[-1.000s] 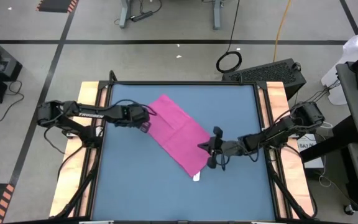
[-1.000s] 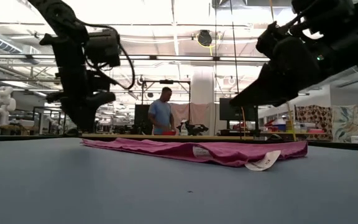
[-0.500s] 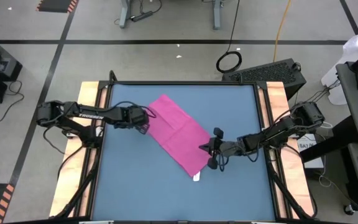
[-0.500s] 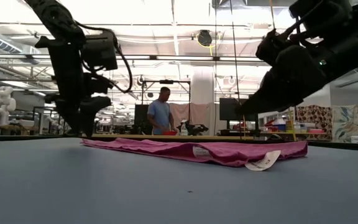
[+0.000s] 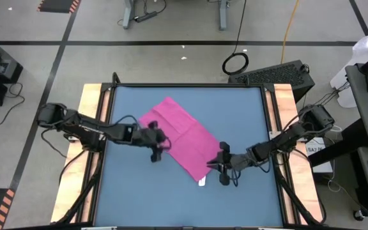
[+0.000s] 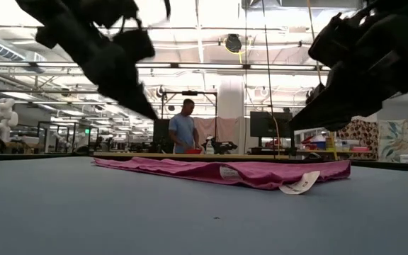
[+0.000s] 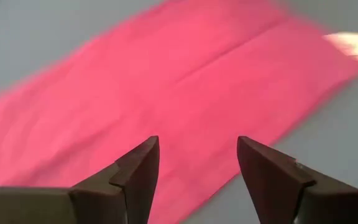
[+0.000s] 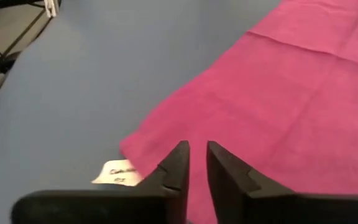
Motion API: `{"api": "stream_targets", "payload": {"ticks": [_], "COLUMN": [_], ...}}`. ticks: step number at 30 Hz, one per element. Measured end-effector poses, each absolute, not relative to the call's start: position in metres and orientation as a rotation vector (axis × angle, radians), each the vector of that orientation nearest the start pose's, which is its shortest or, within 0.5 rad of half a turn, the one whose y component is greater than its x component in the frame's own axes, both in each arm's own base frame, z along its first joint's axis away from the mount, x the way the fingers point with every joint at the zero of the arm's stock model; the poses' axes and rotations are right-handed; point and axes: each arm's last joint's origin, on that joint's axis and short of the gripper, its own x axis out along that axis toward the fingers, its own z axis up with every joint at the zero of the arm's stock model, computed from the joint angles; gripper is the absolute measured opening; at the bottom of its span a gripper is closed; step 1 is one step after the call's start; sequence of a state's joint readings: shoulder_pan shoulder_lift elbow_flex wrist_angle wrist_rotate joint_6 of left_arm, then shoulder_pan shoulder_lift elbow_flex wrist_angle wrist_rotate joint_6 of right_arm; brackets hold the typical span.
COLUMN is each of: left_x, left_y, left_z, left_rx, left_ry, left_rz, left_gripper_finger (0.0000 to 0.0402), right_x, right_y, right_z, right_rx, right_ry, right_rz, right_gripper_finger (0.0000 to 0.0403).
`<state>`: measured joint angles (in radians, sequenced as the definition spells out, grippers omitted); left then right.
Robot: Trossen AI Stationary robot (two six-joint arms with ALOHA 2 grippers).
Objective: Roll towel into tight, uniform cylinder
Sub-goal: Fold the pink towel
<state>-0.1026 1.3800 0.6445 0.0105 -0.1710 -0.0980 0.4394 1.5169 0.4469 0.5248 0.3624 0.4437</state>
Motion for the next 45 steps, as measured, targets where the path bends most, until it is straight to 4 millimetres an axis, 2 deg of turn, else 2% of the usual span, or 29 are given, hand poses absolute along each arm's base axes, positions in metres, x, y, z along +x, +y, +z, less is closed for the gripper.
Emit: {"api": "stream_targets", "payload": {"ticks": [5,10,18,29,34,37,45], "left_x": [0.276,0.289,0.321,0.361,0.371,0.377,0.377], "left_y": [-0.059,-0.094,-0.124,-0.139,-0.133,-0.128,-0.115], "left_z": [0.184,0.175,0.152,0.12,0.111,0.108,0.104], "left_rx": [0.194,0.327,0.404,0.513,0.511,0.504,0.516], "left_ry": [0.533,0.474,0.51,0.563,0.586,0.592,0.676], "left_rz": [-0.079,-0.202,-0.273,-0.313,-0.294,-0.281,-0.296], "left_gripper_finger": [0.023,0.0251,0.0258,0.0258,0.0252,0.0236,0.0174], "right_x": [0.234,0.234,0.234,0.227,0.224,0.224,0.223], "right_y": [0.108,0.109,0.108,0.118,0.121,0.122,0.123], "right_z": [0.134,0.134,0.134,0.13,0.129,0.129,0.129], "right_rx": [0.237,0.238,0.248,0.275,0.286,0.281,0.265], "right_ry": [0.482,0.47,0.474,0.52,0.534,0.531,0.521], "right_rz": [-0.033,-0.054,-0.059,-0.037,-0.034,-0.03,-0.047], "right_gripper_finger": [0.0093,0.0114,0.0118,0.0118,0.0118,0.0118,0.0118]}}
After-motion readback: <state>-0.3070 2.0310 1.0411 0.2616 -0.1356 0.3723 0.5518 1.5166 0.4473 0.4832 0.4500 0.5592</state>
